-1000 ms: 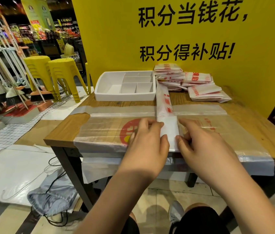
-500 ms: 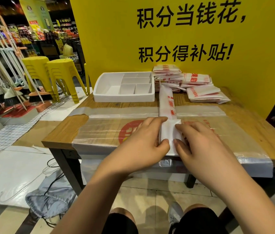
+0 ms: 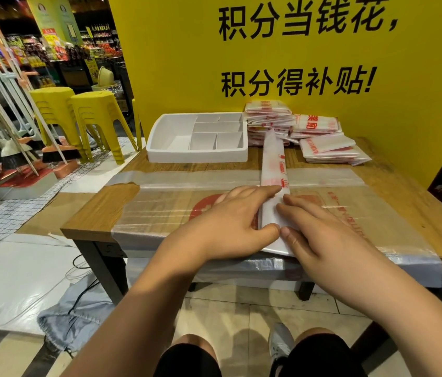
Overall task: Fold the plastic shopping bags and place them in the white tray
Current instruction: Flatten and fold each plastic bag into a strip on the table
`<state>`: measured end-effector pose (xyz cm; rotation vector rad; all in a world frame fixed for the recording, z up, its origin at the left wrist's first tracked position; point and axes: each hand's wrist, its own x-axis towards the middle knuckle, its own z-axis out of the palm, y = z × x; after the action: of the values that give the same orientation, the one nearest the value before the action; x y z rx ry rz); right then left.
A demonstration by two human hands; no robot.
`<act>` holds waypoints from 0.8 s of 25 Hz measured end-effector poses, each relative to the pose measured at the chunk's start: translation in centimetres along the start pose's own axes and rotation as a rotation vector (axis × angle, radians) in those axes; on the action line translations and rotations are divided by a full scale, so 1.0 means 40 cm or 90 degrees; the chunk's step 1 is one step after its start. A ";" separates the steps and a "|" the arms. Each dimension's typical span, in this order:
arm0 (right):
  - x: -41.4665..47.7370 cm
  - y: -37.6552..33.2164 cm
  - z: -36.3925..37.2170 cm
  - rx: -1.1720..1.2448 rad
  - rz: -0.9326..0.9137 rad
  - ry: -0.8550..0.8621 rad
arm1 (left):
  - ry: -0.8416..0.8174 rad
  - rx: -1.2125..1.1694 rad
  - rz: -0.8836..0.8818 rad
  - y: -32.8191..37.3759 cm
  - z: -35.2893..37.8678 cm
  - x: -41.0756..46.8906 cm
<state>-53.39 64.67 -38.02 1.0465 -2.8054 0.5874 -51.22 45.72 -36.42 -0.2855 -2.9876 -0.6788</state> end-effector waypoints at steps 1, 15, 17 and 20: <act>0.001 0.003 -0.001 0.017 -0.002 -0.009 | -0.001 0.005 0.000 -0.002 0.002 0.002; 0.018 0.088 -0.053 -0.132 -0.111 -0.188 | -0.162 0.168 -0.010 -0.019 0.002 0.002; 0.020 0.092 -0.046 -0.150 -0.122 -0.171 | -0.174 0.172 -0.017 -0.015 0.002 0.006; 0.020 0.094 -0.036 -0.151 -0.123 -0.155 | -0.184 0.186 -0.020 -0.011 0.000 0.008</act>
<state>-56.50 67.36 -37.73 1.3976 -2.8295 0.1103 -51.62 45.40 -36.58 -0.3430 -3.3125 -0.2101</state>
